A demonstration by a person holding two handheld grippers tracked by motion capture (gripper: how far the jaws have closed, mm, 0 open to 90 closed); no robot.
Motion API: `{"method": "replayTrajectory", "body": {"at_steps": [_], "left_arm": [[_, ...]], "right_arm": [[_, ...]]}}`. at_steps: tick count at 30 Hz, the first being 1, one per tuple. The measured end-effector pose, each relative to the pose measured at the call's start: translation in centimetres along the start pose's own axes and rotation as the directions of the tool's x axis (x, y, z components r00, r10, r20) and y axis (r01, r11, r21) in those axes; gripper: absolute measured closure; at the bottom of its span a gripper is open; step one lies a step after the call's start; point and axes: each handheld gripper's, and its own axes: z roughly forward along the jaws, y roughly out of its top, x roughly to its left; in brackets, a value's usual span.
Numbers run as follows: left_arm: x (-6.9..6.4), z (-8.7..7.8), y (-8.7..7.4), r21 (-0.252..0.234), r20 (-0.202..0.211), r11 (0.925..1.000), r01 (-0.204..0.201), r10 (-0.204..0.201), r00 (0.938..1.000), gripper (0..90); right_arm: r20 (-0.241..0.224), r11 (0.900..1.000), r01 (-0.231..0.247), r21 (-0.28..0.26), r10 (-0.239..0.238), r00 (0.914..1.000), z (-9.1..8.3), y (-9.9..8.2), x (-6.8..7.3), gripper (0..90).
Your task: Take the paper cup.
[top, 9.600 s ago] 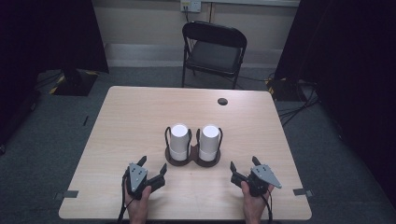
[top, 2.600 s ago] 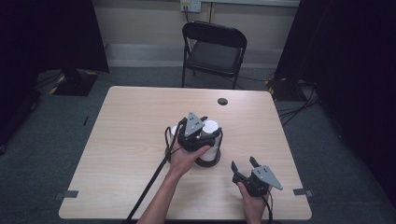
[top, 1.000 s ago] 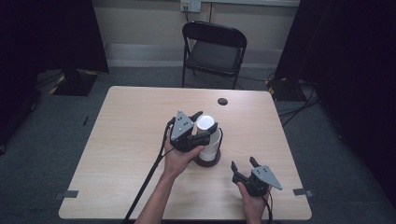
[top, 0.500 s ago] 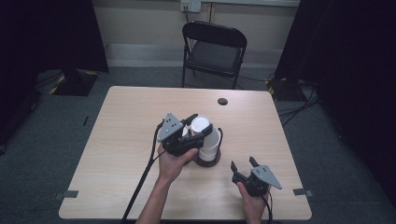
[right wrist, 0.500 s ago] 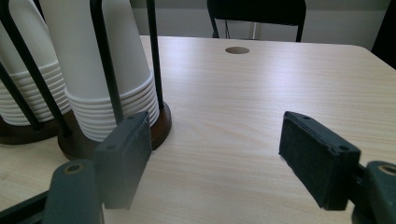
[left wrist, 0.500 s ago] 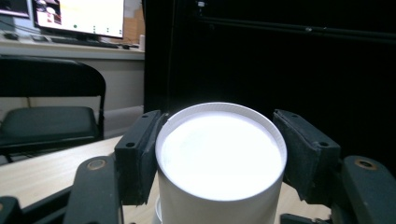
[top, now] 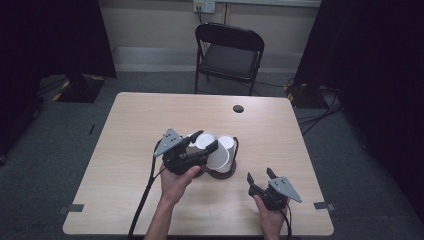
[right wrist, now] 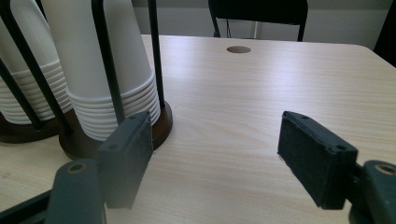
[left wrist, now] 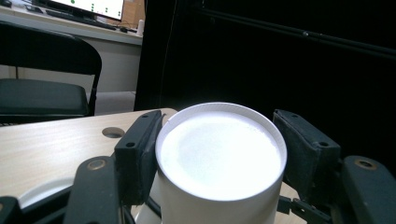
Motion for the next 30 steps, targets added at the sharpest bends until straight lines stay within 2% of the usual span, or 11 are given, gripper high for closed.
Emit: {"method": "replayTrajectory", "body": {"at_steps": [6, 7, 11, 17, 21, 22, 23, 26, 27, 28, 30], "left_arm": [[0.9, -1.2, -1.0, 0.01, -0.017, 0.9985, 0.053, -0.053, 0.9984, 35.2], [1.1, -1.3, -1.2, 0.007, -0.013, 0.9968, 0.079, -0.079, 0.9968, 35.2], [1.4, -2.0, -1.9, 0.014, -0.026, 0.9949, 0.1, -0.099, 0.9947, 35.2], [0.8, -3.0, -2.2, 0.02, 0.009, 0.9936, 0.111, -0.111, 0.9938, 35.3], [0.8, -3.3, -2.7, 0.037, 0.012, 0.9887, 0.145, -0.146, 0.9892, 35.3], [0.8, -3.3, -2.7, 0.037, 0.012, 0.9887, 0.145, -0.146, 0.9892, 35.3], [0.9, -3.5, -3.0, 0.042, 0.021, 0.9834, 0.176, -0.177, 0.9839, 35.3], [1.1, -3.8, -3.4, 0.046, 0.034, 0.9787, 0.2, -0.202, 0.9788, 35.3], [1.1, -3.8, -3.4, 0.046, 0.034, 0.9787, 0.2, -0.202, 0.9788, 35.3], [1.3, -4.0, -3.6, 0.055, 0.044, 0.9737, 0.221, -0.224, 0.9737, 35.3], [1.4, -4.1, -4.0, 0.059, 0.064, 0.966, 0.252, -0.255, 0.9647, 35.3]], "right_arm": [[-0.028, 0.999, 0.044, 0.012, -0.044, 0.9986, 0.1, 0.0, 0.5, 30.0], [-0.032, 0.999, 0.042, 0.015, -0.042, 0.9986, 0.0, 0.0, 0.5, 30.2], [-0.052, 0.9995, 0.029, 0.012, -0.028, 0.9982, -0.1, 0.0, 0.5, 35.5], [-0.144, 0.9993, 0.036, 0.007, -0.035, 0.989, -0.5, -0.1, 2.2, 38.9], [-0.224, 0.9971, 0.073, -0.023, -0.076, 0.9716, -0.5, -0.1, 4.4, 39.5], [-0.224, 0.9971, 0.073, -0.023, -0.076, 0.9716, -0.5, -0.1, 4.4, 39.5], [-0.266, 0.9948, 0.094, -0.04, -0.101, 0.9586, -0.4, 0.0, 5.4, 41.8], [-0.316, 0.9909, 0.112, -0.074, -0.13, 0.9396, -0.3, 0.2, 6.4, 41.9], [-0.316, 0.9909, 0.112, -0.074, -0.13, 0.9396, -0.3, 0.2, 6.4, 41.9], [-0.341, 0.987, 0.124, -0.102, -0.152, 0.9278, -0.5, 0.4, 7.0, 44.6], [-0.358, 0.9832, 0.122, -0.136, -0.164, 0.9192, -0.6, 0.6, 7.4, 45.8]]}}
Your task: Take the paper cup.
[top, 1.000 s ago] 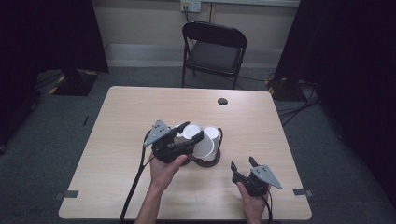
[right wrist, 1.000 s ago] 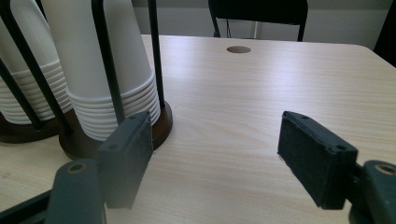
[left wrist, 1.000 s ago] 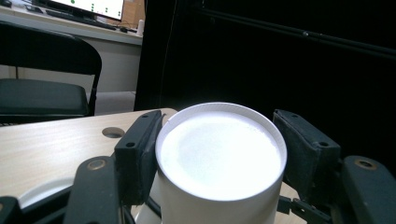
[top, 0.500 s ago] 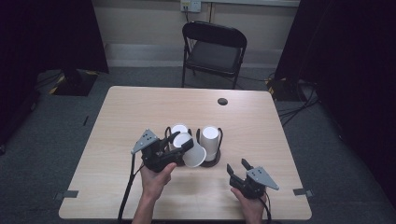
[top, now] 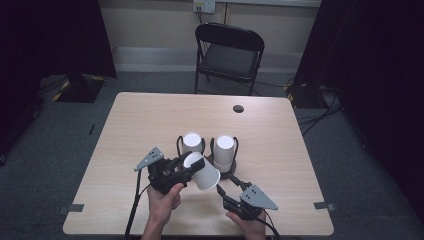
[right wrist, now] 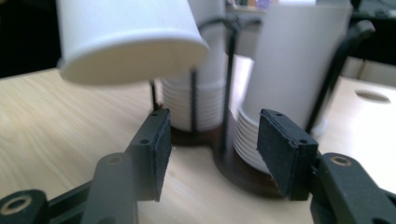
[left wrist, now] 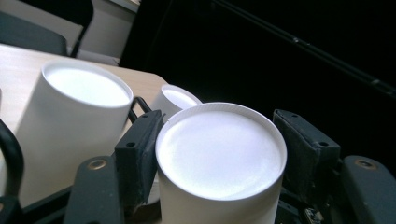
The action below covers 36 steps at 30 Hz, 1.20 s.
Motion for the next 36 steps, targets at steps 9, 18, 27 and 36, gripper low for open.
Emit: {"method": "replayTrajectory", "body": {"at_steps": [9, 18, 27, 36], "left_arm": [[0.8, 0.4, -1.9, 0.038, 0.044, 0.9957, 0.085, -0.086, 0.9953, 35.3], [0.1, 1.0, -2.3, 0.068, 0.106, 0.9904, 0.12, -0.127, 0.9862, 35.3], [0.1, 1.7, -2.8, 0.077, 0.186, 0.9758, 0.205, -0.216, 0.9585, 35.1], [0.3, 1.6, -3.0, 0.066, 0.17, 0.9896, 0.128, -0.138, 0.9758, 32.5]], "right_arm": [[-0.062, 0.9959, 0.058, -0.07, -0.062, 0.9961, 0.5, 0.2, 0.6, 52.4], [-0.093, 0.9881, 0.095, -0.121, -0.106, 0.99, 0.8, 0.2, 0.8, 61.7], [-0.091, 0.975, 0.089, -0.204, -0.109, 0.9898, 0.6, 0.9, 0.5, 71.8], [-0.103, 0.9748, 0.094, -0.202, -0.117, 0.9878, 0.3, 0.8, 0.3, 79.3]]}}
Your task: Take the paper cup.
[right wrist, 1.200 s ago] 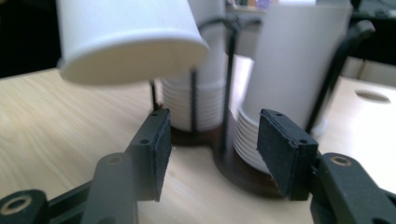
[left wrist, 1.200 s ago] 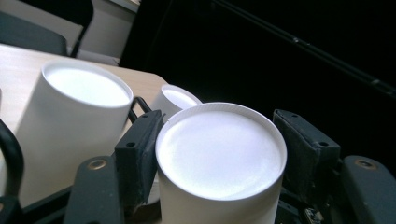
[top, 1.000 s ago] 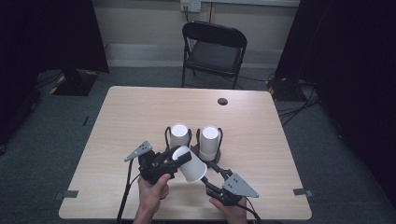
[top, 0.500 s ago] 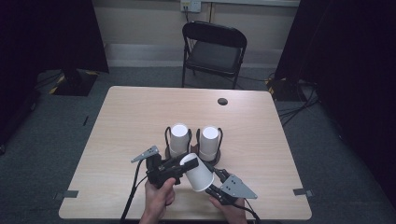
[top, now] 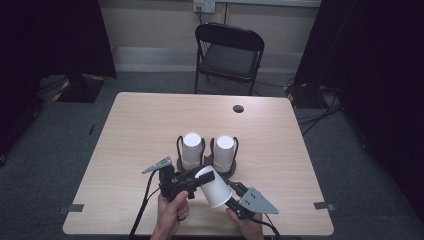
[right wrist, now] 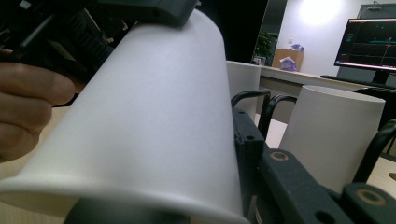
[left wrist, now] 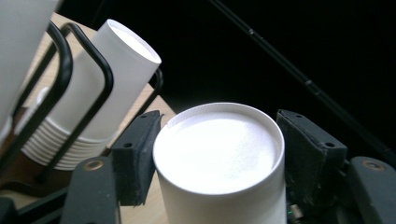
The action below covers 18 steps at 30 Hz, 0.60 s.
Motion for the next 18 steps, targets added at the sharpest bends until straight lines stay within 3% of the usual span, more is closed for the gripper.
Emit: {"method": "replayTrajectory", "body": {"at_steps": [5, 9, 18], "left_arm": [[0.0, -0.3, 0.1, -0.021, -0.014, 0.9994, -0.026, 0.025, 0.9996, 28.7], [-0.3, -0.5, 0.3, -0.032, -0.04, 0.9952, -0.093, 0.091, 0.995, 27.2], [-0.2, -1.1, 0.5, -0.049, -0.085, 0.9857, -0.161, 0.157, 0.9839, 23.1]], "right_arm": [[-0.008, 1.0, -0.009, -0.001, 0.009, 0.9999, -0.2, 0.1, -0.2, 82.8], [-0.011, 0.999, -0.011, 0.043, 0.012, 0.9999, -0.2, 0.0, -0.3, 87.0], [-0.008, 0.9956, -0.035, 0.087, 0.035, 0.9993, -0.2, 0.0, -0.6, 87.4]]}}
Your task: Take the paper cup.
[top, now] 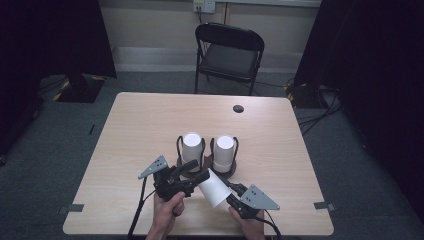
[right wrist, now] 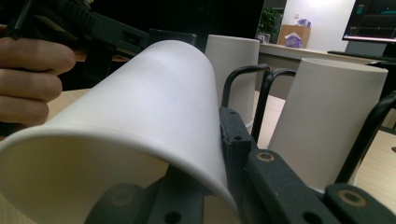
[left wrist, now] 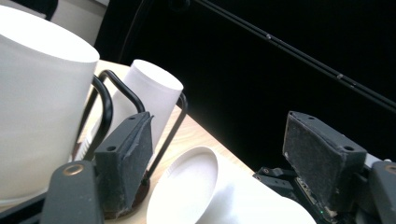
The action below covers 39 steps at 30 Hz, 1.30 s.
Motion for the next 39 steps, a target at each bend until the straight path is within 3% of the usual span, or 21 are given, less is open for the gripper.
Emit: {"method": "replayTrajectory", "body": {"at_steps": [8, 9, 13, 15, 16, 17, 18, 22, 26, 28, 30, 32, 34, 35, 36, 37, 38, 39], "left_arm": [[0.0, -0.5, -0.1, 0.0, -0.049, 0.998, -0.064, 0.064, 0.9968, 23.0], [0.1, -0.6, -0.1, 0.003, -0.046, 0.9971, -0.076, 0.076, 0.9961, 27.4], [0.0, -0.8, -0.3, 0.016, -0.05, 0.9898, -0.142, 0.143, 0.9885, 28.1], [0.0, -0.8, -0.4, 0.019, -0.064, 0.9884, -0.151, 0.152, 0.9863, 26.1], [0.1, -0.8, -0.4, 0.025, -0.083, 0.9843, -0.175, 0.176, 0.9808, 26.1], [0.2, -0.8, -0.6, 0.039, -0.117, 0.9762, -0.214, 0.217, 0.9692, 21.0], [0.2, -0.8, -0.6, 0.039, -0.117, 0.9762, -0.214, 0.217, 0.9692, 20.9], [0.3, -0.9, -0.7, 0.055, -0.148, 0.9697, -0.238, 0.244, 0.9585, 20.9], [0.1, -1.0, -0.6, 0.092, -0.152, 0.9576, -0.273, 0.284, 0.9466, 20.9], [-0.1, -1.1, -0.5, 0.114, -0.138, 0.9484, -0.296, 0.31, 0.9405, 20.7], [-0.2, -1.0, -0.3, 0.125, -0.142, 0.9369, -0.327, 0.343, 0.9286, 20.5], [-0.2, -1.0, -0.2, 0.147, -0.143, 0.9236, -0.354, 0.374, 0.9163, 20.3], [-0.2, -1.0, -0.1, 0.163, -0.121, 0.9114, -0.378, 0.399, 0.9091, 17.8], [-0.2, -1.0, -0.1, 0.163, -0.121, 0.9114, -0.378, 0.399, 0.9091, 17.4], [-0.1, -1.0, 0.0, 0.184, -0.128, 0.9009, -0.393, 0.419, 0.8991, 17.6], [-0.2, -0.9, 0.0, 0.199, -0.136, 0.8968, -0.395, 0.425, 0.8951, 17.6], [-0.2, -0.9, 0.0, 0.199, -0.136, 0.8968, -0.395, 0.425, 0.8951, 18.1], [-0.2, -0.9, -0.1, 0.215, -0.146, 0.8873, -0.408, 0.442, 0.8849, 18.1]], "right_arm": [[0.006, 0.9987, -0.031, 0.04, 0.031, 0.9995, -0.2, 0.2, -0.4, 87.4], [0.005, 0.9982, -0.036, 0.049, 0.035, 0.9994, -0.3, 0.3, -0.5, 87.4], [0.015, 0.9956, -0.047, 0.081, 0.046, 0.9988, -0.3, 0.3, -0.7, 87.3], [0.021, 0.9942, -0.053, 0.093, 0.052, 0.9984, -0.4, 0.3, -0.8, 87.2], [0.019, 0.993, -0.058, 0.103, 0.057, 0.9982, -0.3, 0.3, -0.8, 87.2], [0.021, 0.9909, -0.053, 0.124, 0.05, 0.9985, -0.3, 0.3, -0.9, 87.2], [0.021, 0.9909, -0.053, 0.124, 0.05, 0.9985, -0.3, 0.3, -0.9, 87.2], [0.022, 0.983, -0.076, 0.167, 0.074, 0.997, -0.3, 0.4, -1.2, 87.2], [0.022, 0.9619, -0.139, 0.236, 0.137, 0.9903, -0.2, 0.5, -1.9, 87.2], [0.019, 0.9598, -0.143, 0.242, 0.142, 0.9896, -0.2, 0.6, -2.0, 87.2], [0.01, 0.9505, -0.16, 0.266, 0.163, 0.9866, -0.3, 0.9, -2.3, 87.2], [0.008, 0.9474, -0.164, 0.275, 0.169, 0.9857, -0.3, 1.0, -2.3, 87.2], [0.007, 0.9412, -0.176, 0.288, 0.182, 0.9833, -0.5, 1.3, -2.6, 87.1], [0.007, 0.9391, -0.177, 0.295, 0.183, 0.983, -0.6, 1.4, -2.7, 87.1], [0.004, 0.9371, -0.176, 0.301, 0.183, 0.9831, -0.6, 1.5, -2.8, 87.1], [0.008, 0.9345, -0.177, 0.309, 0.184, 0.983, -0.6, 1.6, -2.9, 87.1], [0.008, 0.9345, -0.177, 0.309, 0.184, 0.983, -0.6, 1.6, -2.9, 87.1], [0.006, 0.9315, -0.178, 0.317, 0.186, 0.9826, -0.6, 1.7, -3.0, 87.1]]}}
